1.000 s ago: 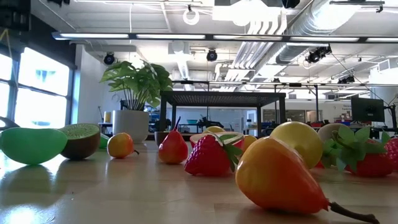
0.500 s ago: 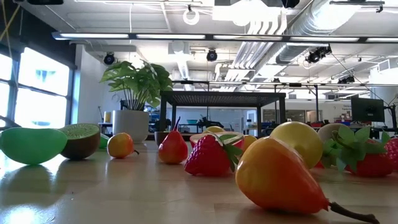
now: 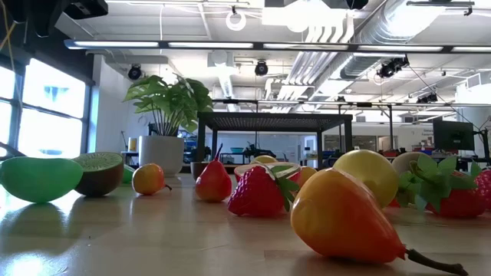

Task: Pick & Place Fruit
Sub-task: Put the blue bowl on the shelf

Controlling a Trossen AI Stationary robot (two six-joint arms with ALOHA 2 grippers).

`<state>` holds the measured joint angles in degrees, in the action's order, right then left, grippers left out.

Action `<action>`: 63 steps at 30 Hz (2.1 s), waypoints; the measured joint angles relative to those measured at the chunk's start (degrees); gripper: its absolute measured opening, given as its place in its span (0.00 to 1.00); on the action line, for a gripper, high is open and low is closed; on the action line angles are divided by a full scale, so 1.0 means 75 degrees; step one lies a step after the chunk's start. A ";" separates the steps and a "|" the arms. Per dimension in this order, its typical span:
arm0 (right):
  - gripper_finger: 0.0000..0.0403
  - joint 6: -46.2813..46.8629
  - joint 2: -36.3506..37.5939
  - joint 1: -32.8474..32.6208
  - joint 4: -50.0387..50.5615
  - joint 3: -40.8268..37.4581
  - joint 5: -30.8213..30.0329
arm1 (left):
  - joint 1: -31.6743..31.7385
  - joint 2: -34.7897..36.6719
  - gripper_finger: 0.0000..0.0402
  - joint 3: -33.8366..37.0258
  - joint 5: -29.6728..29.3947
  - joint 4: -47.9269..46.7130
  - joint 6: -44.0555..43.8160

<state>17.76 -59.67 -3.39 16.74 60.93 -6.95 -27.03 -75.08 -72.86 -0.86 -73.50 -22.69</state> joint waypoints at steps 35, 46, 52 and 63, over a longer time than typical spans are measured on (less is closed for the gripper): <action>0.05 0.0003 -0.0002 0.0001 0.0405 0.0000 0.0211 | 0.0006 -0.0185 0.49 0.0006 -0.0126 -0.0255 -0.0012; 0.05 0.0000 -0.0002 0.0001 0.0408 0.0000 0.0211 | 0.0003 -0.0182 0.74 0.0009 -0.0520 0.0277 0.0655; 0.05 0.0015 0.0001 0.0001 0.0407 0.0000 0.0210 | 0.0002 -0.0284 0.69 0.0454 -0.0230 0.0594 0.0598; 0.05 0.0055 -0.0002 0.0001 0.0425 0.0000 0.0208 | -0.0003 -0.0368 0.67 0.1489 0.0607 0.1538 0.0941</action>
<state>18.17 -59.68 -3.38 19.92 60.93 -5.39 -27.05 -77.84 -61.70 3.69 -61.97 -15.63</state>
